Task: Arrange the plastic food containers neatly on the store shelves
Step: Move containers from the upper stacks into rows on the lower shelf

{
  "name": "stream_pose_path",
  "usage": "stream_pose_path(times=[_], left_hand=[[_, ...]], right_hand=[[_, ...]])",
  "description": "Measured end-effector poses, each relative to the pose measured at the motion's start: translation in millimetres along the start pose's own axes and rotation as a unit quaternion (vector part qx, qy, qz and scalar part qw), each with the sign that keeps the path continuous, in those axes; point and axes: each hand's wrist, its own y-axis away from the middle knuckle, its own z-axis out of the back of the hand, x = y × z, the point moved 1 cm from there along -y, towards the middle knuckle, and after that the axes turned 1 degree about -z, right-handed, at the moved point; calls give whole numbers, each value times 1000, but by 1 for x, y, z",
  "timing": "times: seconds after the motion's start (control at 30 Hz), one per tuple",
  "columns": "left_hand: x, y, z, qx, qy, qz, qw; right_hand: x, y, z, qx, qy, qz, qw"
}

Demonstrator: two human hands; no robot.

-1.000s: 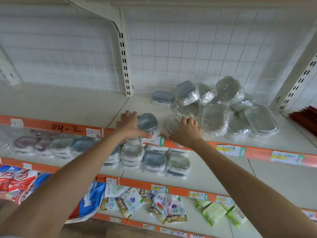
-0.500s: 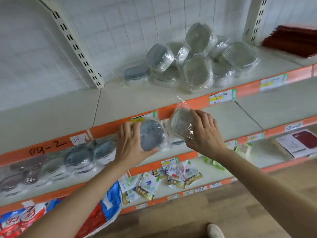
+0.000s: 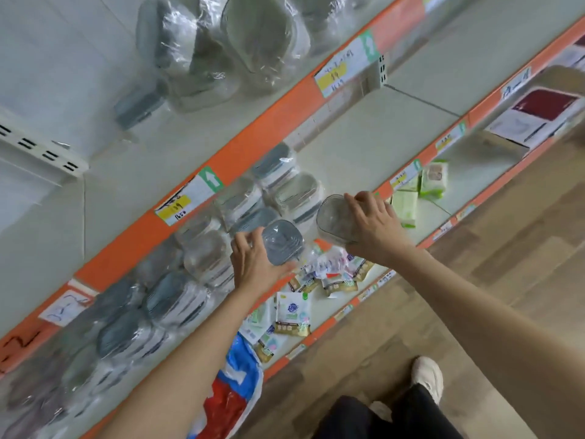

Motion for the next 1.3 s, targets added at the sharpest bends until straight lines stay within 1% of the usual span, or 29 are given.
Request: stream_pose_path(times=[0.1, 0.2, 0.5, 0.6, 0.7, 0.77, 0.83, 0.9, 1.0, 1.07, 1.13, 1.17, 1.23, 1.3], left_hand=[[11, -12, -14, -4, 34, 56, 998], [27, -21, -22, -25, 27, 87, 996], [70, -78, -43, -76, 97, 71, 990], [74, -84, -49, -88, 122, 69, 986], [76, -87, -52, -105, 123, 57, 985], [75, -88, -52, -110, 122, 48, 985], [73, -91, -52, -106, 126, 40, 986], [74, -94, -52, -85, 136, 33, 987], [74, -101, -52, -31, 154, 35, 987], [75, -104, -50, 2, 137, 32, 990], [75, -104, -47, 11, 102, 24, 994], [74, -102, -47, 0, 81, 21, 996], [69, -96, -47, -50, 18, 17, 998], [61, -88, -50, -93, -40, 13, 995]], right_hand=[[0, -23, -20, 4, -12, -6, 1000], [7, -52, -34, -2, -19, 2, 1000], [42, -151, -70, -43, 15, 95, 994], [47, -171, -76, -33, 24, 124, 991], [44, -181, -79, -3, 34, 122, 992], [43, -181, -81, 0, 53, 119, 991], [45, -178, -81, -30, 67, 114, 991], [47, -174, -82, -68, 67, 107, 990], [47, -169, -84, -79, 46, 98, 991], [47, -166, -85, -71, 29, 93, 993], [47, -163, -86, -67, 12, 85, 994], [47, -162, -86, -65, 6, 81, 995], [49, -160, -87, -54, 2, 77, 996], [53, -158, -87, -24, 7, 73, 997]])
